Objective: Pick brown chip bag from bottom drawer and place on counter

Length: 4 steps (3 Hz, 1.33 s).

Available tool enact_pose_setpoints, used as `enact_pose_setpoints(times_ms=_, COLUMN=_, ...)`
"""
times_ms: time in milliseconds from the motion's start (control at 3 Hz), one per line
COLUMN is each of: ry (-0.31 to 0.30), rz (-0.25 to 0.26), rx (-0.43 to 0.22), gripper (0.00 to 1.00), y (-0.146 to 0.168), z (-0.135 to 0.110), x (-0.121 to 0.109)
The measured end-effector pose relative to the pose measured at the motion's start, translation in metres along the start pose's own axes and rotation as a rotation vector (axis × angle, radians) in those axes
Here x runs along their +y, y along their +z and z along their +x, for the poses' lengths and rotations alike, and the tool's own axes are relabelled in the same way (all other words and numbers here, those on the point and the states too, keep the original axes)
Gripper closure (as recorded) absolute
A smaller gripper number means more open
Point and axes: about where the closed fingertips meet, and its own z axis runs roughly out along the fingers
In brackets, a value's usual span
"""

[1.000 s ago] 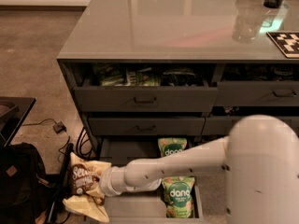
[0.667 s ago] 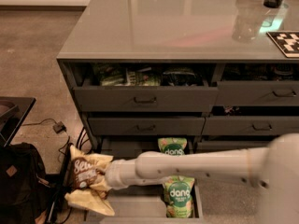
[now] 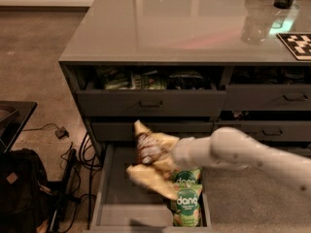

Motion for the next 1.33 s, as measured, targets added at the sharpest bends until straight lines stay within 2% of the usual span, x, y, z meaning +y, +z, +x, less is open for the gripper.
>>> enact_pose_setpoints(times_ms=333, ry=0.006, rz=0.056, rx=0.088, gripper=1.0, y=-0.084, z=-0.001, x=-0.043)
enact_pose_setpoints(times_ms=667, ry=-0.097, rz=0.011, rx=0.168, gripper=1.0, y=-0.125, z=-0.032, x=-0.045)
enact_pose_setpoints(times_ms=1000, ry=-0.218, rz=-0.064, rx=0.231, gripper=1.0, y=-0.141, z=-0.063, x=-0.026)
enact_pose_setpoints(times_ms=1333, ry=-0.218, rz=-0.064, rx=0.231, gripper=1.0, y=-0.141, z=-0.063, x=-0.026)
